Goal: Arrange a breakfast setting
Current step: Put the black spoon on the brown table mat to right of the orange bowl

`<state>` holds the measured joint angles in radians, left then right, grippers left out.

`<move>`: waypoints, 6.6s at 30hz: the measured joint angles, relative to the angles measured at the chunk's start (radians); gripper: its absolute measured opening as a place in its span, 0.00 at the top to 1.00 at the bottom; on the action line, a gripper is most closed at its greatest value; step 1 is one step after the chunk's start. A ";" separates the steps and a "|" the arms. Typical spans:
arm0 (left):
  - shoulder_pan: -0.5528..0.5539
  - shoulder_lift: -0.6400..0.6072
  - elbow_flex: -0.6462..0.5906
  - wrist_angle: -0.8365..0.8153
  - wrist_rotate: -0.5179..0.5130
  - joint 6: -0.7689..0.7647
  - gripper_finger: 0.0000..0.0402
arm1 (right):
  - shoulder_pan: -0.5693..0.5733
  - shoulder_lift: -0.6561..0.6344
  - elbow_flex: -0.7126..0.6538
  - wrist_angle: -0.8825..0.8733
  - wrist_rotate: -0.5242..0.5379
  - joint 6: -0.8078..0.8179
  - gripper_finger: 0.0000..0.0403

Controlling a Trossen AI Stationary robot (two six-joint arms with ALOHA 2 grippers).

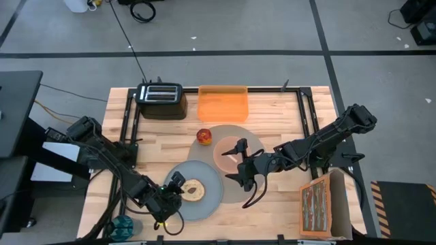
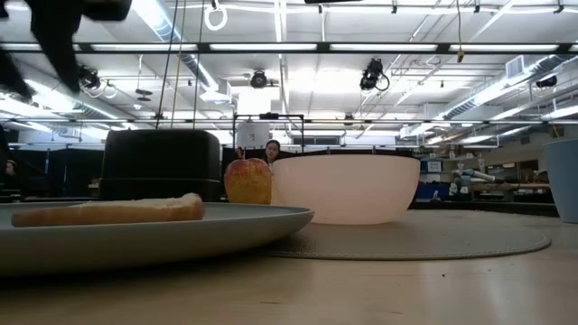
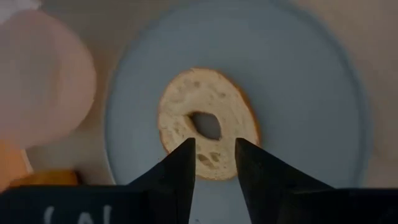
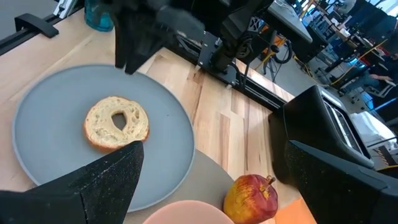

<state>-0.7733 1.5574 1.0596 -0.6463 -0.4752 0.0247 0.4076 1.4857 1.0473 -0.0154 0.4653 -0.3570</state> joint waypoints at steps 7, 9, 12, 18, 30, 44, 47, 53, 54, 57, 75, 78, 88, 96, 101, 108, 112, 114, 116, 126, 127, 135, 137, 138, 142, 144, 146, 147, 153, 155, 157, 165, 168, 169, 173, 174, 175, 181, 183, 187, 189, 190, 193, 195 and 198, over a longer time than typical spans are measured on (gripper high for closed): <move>0.034 0.000 0.249 -0.240 0.116 -0.412 0.70 | -0.003 0.000 0.000 0.000 0.001 0.072 0.01; 0.038 0.000 0.322 -0.315 0.192 -0.536 0.70 | -0.003 0.000 0.000 0.000 0.002 0.075 0.01; 0.034 -0.001 0.412 -0.399 0.311 -0.701 0.70 | -0.003 0.000 0.000 0.000 0.002 0.075 0.01; -0.009 -0.001 0.516 -0.477 0.489 -1.063 0.70 | -0.003 0.000 0.000 0.000 -0.018 0.078 0.01; -0.145 -0.001 0.524 -0.711 0.797 -1.755 0.70 | -0.003 0.000 0.000 -0.002 -0.125 0.077 0.01; -0.280 -0.001 0.524 -0.791 0.969 -2.099 0.70 | -0.024 0.000 0.000 -0.071 -0.232 0.044 0.01; -0.300 -0.001 0.524 -0.784 0.970 -2.165 0.70 | -0.027 0.000 0.000 -0.071 -0.243 0.010 0.01; -0.306 -0.001 0.524 -0.777 0.967 -2.218 0.70 | -0.027 0.000 0.000 -0.070 -0.257 -0.041 0.01; -0.305 -0.001 0.523 -0.777 0.967 -2.225 0.70 | -0.027 0.000 0.000 -0.070 -0.258 -0.044 0.01; -0.300 -0.001 0.505 -0.775 0.966 -2.233 0.70 | -0.027 0.000 0.000 -0.070 -0.260 -0.054 0.01; -0.300 0.017 0.487 -0.740 0.975 -2.278 0.70 | -0.040 0.000 0.000 -0.084 -0.310 -0.065 0.01; -0.296 0.022 0.487 -0.742 0.996 -2.281 0.70 | -0.050 0.000 0.000 -0.084 -0.311 -0.065 0.01; -0.293 0.040 0.487 -0.739 1.004 -2.284 0.70 | -0.066 0.000 0.000 -0.092 -0.332 -0.065 0.01; -0.292 0.058 0.487 -0.739 1.024 -2.284 0.70 | -0.066 0.000 0.000 -0.093 -0.337 -0.065 0.01; -0.298 0.060 0.487 -0.744 1.037 -2.284 0.70 | -0.066 0.000 0.000 -0.093 -0.337 -0.065 0.01; -0.296 0.060 0.487 -0.744 1.026 -2.284 0.74 | -0.066 0.000 0.000 -0.098 -0.337 -0.065 0.01; -0.296 0.060 0.487 -0.744 1.023 -2.284 0.74 | -0.066 0.000 0.000 -0.101 -0.337 -0.065 0.01; -0.296 0.060 0.487 -0.744 1.023 -2.284 0.75 | -0.066 0.000 0.000 -0.101 -0.337 -0.065 0.01; -0.296 0.060 0.487 -0.745 1.023 -2.284 0.76 | -0.066 0.000 0.000 -0.101 -0.337 -0.065 0.01; -0.295 0.060 0.487 -0.745 1.002 -2.292 0.80 | -0.066 0.000 0.000 -0.103 -0.337 -0.065 0.01; -0.294 0.060 0.487 -0.745 0.997 -2.293 0.78 | -0.066 0.000 0.000 -0.105 -0.337 -0.065 0.01; -0.304 0.060 0.487 -0.764 0.994 -2.298 0.70 | -0.066 0.000 0.000 -0.113 -0.337 -0.062 0.01; -0.305 0.060 0.487 -0.762 0.992 -2.298 0.69 | -0.066 0.000 0.000 -0.113 -0.337 -0.062 0.01; -0.305 0.060 0.487 -0.762 0.989 -2.299 0.69 | -0.066 0.000 0.000 -0.113 -0.337 -0.062 0.01; -0.309 0.060 0.487 -0.764 0.983 -2.300 0.69 | -0.066 0.000 0.000 -0.113 -0.337 -0.062 0.01; -0.312 0.060 0.487 -0.765 0.984 -2.306 0.69 | -0.065 0.000 0.000 -0.113 -0.337 -0.062 0.01; -0.314 0.061 0.479 -0.751 0.990 -2.310 0.69 | -0.064 0.000 0.000 -0.113 -0.337 -0.062 0.01; -0.314 0.061 0.464 -0.736 0.991 -2.310 0.69 | -0.063 0.000 0.000 -0.113 -0.337 -0.062 0.01; -0.313 0.064 0.412 -0.657 1.053 -2.299 0.69 | -0.063 0.000 0.000 -0.113 -0.336 -0.063 0.01; -0.313 0.064 0.412 -0.655 1.052 -2.296 0.69 | -0.063 0.000 0.000 -0.113 -0.332 -0.063 0.01; -0.313 0.061 0.412 -0.656 1.052 -2.295 0.69 | -0.063 0.000 0.000 -0.113 -0.332 -0.063 0.01; -0.313 0.059 0.412 -0.660 1.052 -2.291 0.71 | -0.063 0.000 0.000 -0.113 -0.332 -0.064 0.01; -0.308 0.059 0.412 -0.668 1.051 -2.292 0.74 | -0.063 0.000 0.000 -0.113 -0.332 -0.065 0.01; -0.303 0.059 0.412 -0.667 1.046 -2.292 0.75 | -0.063 0.000 0.000 -0.113 -0.332 -0.065 0.01; -0.283 0.059 0.411 -0.667 1.026 -2.289 0.80 | -0.063 0.000 0.000 -0.113 -0.331 -0.065 0.01; -0.279 0.059 0.411 -0.667 1.026 -2.288 0.82 | -0.063 0.000 0.000 -0.113 -0.331 -0.065 0.01; -0.276 0.059 0.411 -0.667 1.025 -2.288 0.83 | -0.063 0.000 0.000 -0.113 -0.331 -0.065 0.01; -0.271 0.059 0.411 -0.667 1.026 -2.270 0.90 | -0.063 0.000 0.000 -0.113 -0.330 -0.065 0.01; -0.271 0.059 0.411 -0.667 1.026 -2.269 0.93 | -0.063 0.000 0.000 -0.113 -0.330 -0.065 0.01; -0.271 0.058 0.411 -0.666 1.029 -2.261 0.98 | -0.063 0.000 0.000 -0.113 -0.330 -0.065 0.01; -0.271 0.058 0.411 -0.666 1.036 -2.260 0.98 | -0.063 0.000 0.000 -0.113 -0.330 -0.065 0.01; -0.271 0.058 0.411 -0.667 1.041 -2.260 0.97 | -0.063 0.000 0.000 -0.113 -0.330 -0.065 0.01; -0.271 0.058 0.411 -0.667 1.064 -2.257 0.95 | -0.063 0.000 0.000 -0.113 -0.330 -0.065 0.01; -0.271 0.057 0.411 -0.667 1.077 -2.254 0.95 | -0.063 0.000 0.000 -0.113 -0.330 -0.064 0.01; -0.271 0.046 0.410 -0.667 1.079 -2.254 0.96 | -0.063 0.000 0.000 -0.113 -0.330 -0.065 0.01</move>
<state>-1.0443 1.6033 1.4700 -1.3132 0.6033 -2.2291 0.3447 1.4857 1.0473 -0.1287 0.1356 -0.4217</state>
